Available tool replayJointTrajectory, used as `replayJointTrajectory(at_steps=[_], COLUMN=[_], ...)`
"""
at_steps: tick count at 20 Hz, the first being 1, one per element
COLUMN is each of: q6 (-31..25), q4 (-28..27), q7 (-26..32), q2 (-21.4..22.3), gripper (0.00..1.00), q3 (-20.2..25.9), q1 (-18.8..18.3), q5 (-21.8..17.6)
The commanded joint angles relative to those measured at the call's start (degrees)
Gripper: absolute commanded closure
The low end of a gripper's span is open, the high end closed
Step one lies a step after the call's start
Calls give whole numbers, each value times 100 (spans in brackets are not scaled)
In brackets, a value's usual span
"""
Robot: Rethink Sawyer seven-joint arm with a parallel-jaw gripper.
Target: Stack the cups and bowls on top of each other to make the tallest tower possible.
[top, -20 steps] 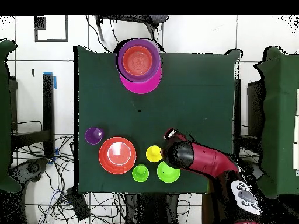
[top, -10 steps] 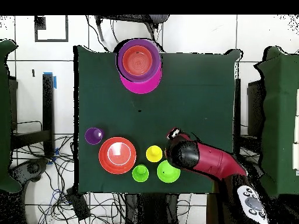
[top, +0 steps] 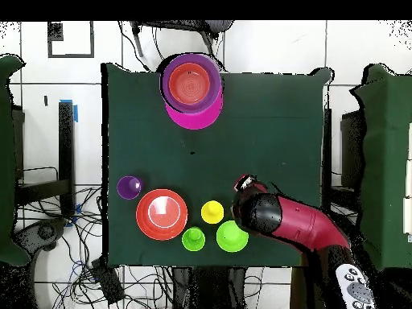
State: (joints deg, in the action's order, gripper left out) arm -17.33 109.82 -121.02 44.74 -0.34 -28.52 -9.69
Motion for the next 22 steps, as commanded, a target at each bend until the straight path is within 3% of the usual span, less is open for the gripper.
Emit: replayJointTrajectory(at_steps=[1,22], q6=[-461,-53], q4=[438,707], q7=[479,383], q2=[-81,-250], gripper=[0,0], q3=[537,596], q1=[-126,-783], q5=[-510,-1175])
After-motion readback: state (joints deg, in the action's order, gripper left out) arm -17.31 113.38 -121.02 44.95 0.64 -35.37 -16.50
